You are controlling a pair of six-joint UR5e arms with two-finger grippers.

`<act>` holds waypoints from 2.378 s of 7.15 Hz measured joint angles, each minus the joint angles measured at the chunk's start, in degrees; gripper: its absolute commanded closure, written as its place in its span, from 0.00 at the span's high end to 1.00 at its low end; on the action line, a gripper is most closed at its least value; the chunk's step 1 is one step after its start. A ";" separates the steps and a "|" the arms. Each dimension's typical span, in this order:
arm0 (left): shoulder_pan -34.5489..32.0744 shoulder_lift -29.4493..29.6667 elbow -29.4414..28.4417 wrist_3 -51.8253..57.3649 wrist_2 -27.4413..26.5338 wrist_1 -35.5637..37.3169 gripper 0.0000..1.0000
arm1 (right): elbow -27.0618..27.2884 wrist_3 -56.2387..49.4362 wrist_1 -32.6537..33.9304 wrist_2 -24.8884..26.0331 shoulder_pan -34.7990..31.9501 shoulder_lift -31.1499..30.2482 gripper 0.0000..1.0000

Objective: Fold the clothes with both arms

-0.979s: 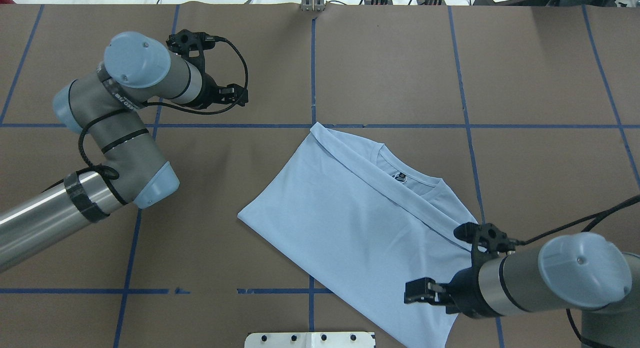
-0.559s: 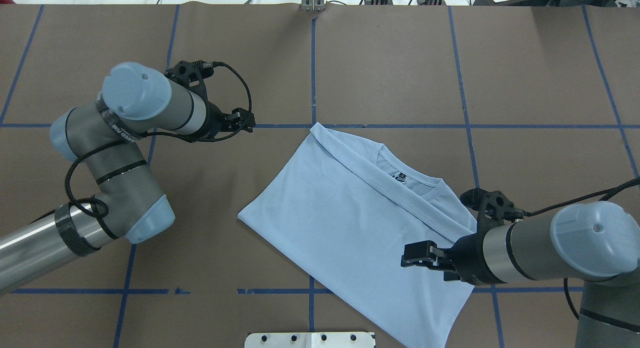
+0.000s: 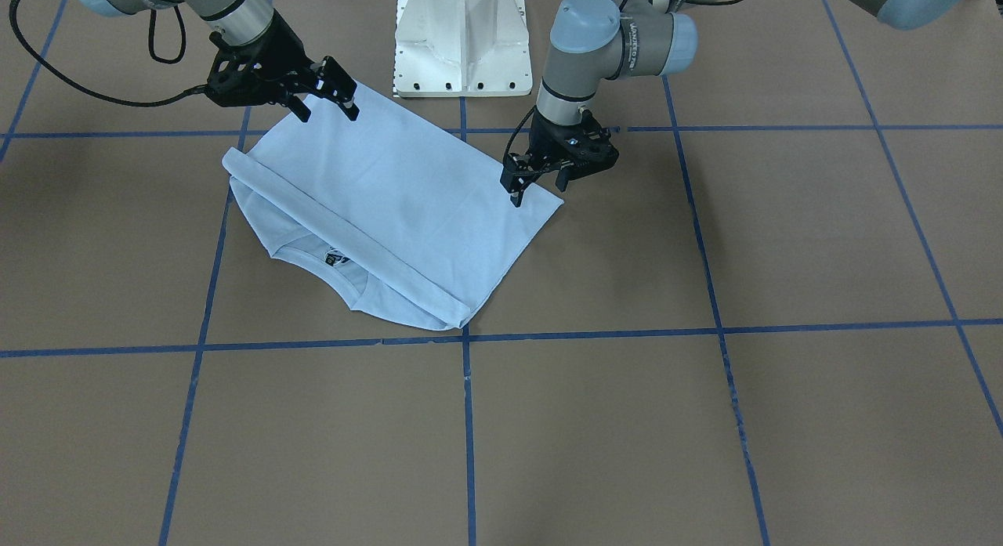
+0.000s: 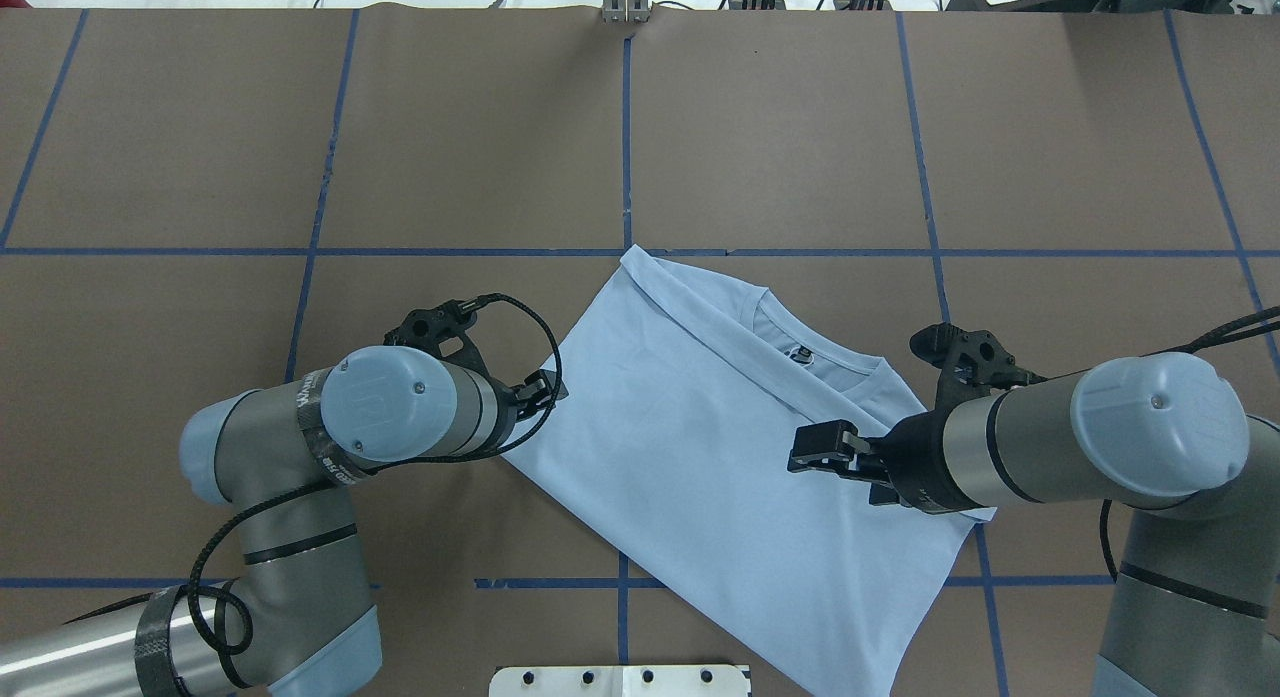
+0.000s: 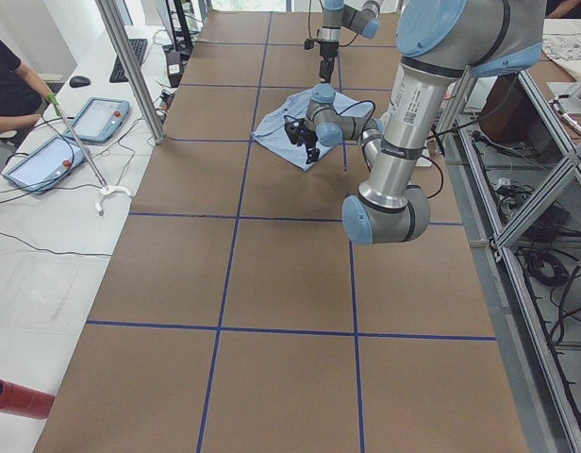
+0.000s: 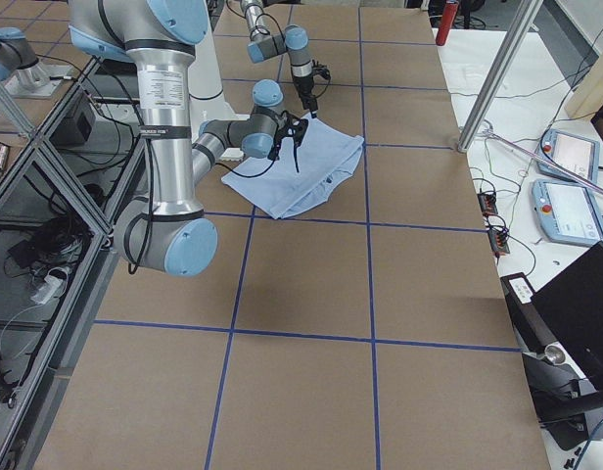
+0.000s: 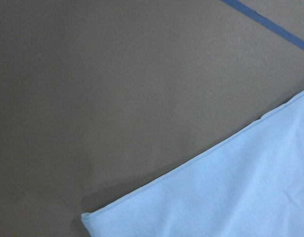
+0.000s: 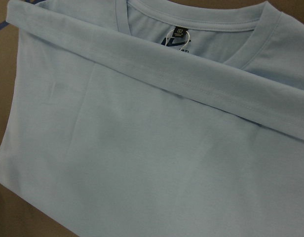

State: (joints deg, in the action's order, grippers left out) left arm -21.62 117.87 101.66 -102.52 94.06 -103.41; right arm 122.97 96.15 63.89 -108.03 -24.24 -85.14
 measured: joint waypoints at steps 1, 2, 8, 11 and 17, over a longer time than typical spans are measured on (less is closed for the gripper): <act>0.06 -0.21 -0.27 -0.09 -0.84 0.43 0.93 | -0.18 0.00 0.05 0.18 0.03 0.55 1.00; 0.08 -0.41 -0.42 -0.11 -1.36 1.00 0.90 | -0.27 0.00 0.09 0.26 0.04 0.84 1.00; 0.29 -1.16 -0.35 0.32 -1.87 1.88 0.26 | -0.22 -0.01 0.10 0.57 -1.09 1.25 1.00; 1.27 -0.35 0.09 0.59 -1.86 5.29 0.00 | -0.19 -0.08 0.10 0.54 -1.74 1.21 1.00; -6.90 2.71 -2.88 4.39 -2.51 5.27 0.00 | -0.41 -0.27 0.10 0.62 -2.68 1.27 1.00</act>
State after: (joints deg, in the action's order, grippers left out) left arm -28.52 120.58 98.78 -98.13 91.55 -98.13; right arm 122.56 95.88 63.98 -107.41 -26.92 -83.88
